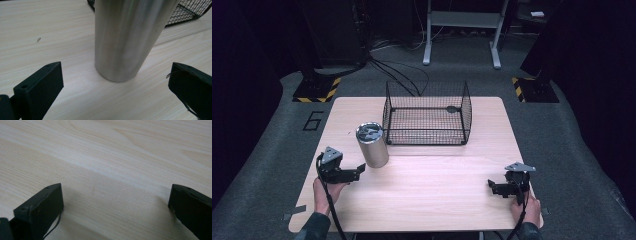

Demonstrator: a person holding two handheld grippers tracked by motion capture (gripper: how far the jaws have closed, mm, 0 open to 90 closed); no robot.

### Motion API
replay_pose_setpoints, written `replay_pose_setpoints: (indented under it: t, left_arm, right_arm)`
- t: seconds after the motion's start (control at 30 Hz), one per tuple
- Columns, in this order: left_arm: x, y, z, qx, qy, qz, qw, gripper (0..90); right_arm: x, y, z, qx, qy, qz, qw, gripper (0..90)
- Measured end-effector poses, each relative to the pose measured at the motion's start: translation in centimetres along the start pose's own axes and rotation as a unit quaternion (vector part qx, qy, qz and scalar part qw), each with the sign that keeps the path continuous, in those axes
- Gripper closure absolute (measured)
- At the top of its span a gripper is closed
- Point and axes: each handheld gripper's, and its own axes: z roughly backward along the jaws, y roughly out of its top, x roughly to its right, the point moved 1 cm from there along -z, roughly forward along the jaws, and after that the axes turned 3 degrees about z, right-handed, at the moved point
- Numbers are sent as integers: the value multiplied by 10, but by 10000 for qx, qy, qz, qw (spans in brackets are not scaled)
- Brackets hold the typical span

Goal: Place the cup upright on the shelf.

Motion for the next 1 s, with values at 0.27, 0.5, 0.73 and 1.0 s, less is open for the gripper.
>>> replay_pose_setpoints:
  t: [0.27, 0.5, 0.73, 1.0]
  left_arm:
    - [9, 17, -4, 146, -70, -149, 9998, 0]
    - [14, 27, -8, 265, -102, -265, 9992, 0]
    - [17, 35, -15, 325, -120, -304, 9989, 0]
    - [17, 44, -23, 396, -140, -328, 9986, 0]
  right_arm:
    - [0, 0, 0, 0, 1, 4, 10000, 0]
    - [0, 0, 0, -1, 3, 4, 10000, 0]
    - [0, 0, 0, 4, 9, 19, 10000, 0]
    - [0, 0, 0, 5, 11, 25, 10000, 0]
